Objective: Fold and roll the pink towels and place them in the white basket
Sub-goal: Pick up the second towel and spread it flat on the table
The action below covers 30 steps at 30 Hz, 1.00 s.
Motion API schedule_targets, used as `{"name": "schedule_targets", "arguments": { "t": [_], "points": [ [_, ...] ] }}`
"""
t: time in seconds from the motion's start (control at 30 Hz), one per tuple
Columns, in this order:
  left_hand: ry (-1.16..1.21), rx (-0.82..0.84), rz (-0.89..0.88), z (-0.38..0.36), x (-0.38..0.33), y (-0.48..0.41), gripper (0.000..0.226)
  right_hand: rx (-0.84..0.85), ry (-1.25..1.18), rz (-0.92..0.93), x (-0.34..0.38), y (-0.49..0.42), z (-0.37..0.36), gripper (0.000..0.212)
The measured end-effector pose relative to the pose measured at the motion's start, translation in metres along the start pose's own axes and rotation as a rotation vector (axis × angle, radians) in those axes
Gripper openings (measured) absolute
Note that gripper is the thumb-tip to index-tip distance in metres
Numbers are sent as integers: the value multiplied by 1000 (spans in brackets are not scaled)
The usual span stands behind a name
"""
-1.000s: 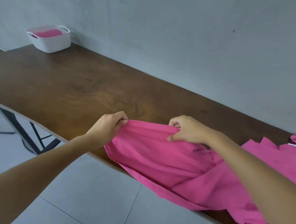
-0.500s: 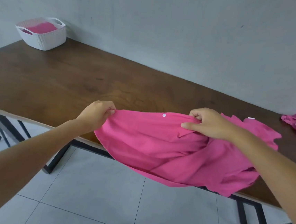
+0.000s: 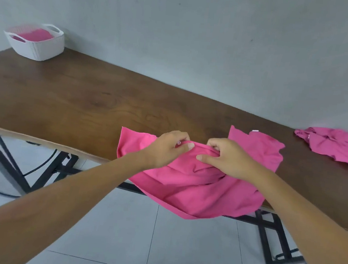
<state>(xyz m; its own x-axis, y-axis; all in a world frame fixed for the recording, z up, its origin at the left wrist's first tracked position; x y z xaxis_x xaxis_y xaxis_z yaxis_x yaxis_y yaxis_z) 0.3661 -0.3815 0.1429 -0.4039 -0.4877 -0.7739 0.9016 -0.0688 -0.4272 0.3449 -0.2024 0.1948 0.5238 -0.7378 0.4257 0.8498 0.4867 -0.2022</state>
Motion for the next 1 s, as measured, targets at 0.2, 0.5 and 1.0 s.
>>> {"name": "schedule_targets", "arguments": {
  "t": [0.2,0.5,1.0],
  "points": [
    [-79,-48,-9,-16,-46,44,36,-14,-63,-9,-1,77,7,52],
    [-622,113,70,-51,-70,178,52,195,35,91,-9,214,-63,37],
    [-905,-92,74,102,-112,220,64,44,-103,212,102,238,-36,44]
  ]
}}
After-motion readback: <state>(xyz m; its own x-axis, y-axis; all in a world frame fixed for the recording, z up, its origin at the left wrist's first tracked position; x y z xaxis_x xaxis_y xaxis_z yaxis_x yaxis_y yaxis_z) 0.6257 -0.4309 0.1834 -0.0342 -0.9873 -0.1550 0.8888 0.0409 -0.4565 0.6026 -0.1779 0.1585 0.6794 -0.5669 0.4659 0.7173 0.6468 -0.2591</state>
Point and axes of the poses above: each hand's wrist, its own y-axis away from the middle knuckle, its own z-axis out of the back of the hand, x = y × z, the point moved 5 cm from there along -y, towards the middle knuckle, and after that the axes turned 13 degrees about -x, right-handed, at the moved point
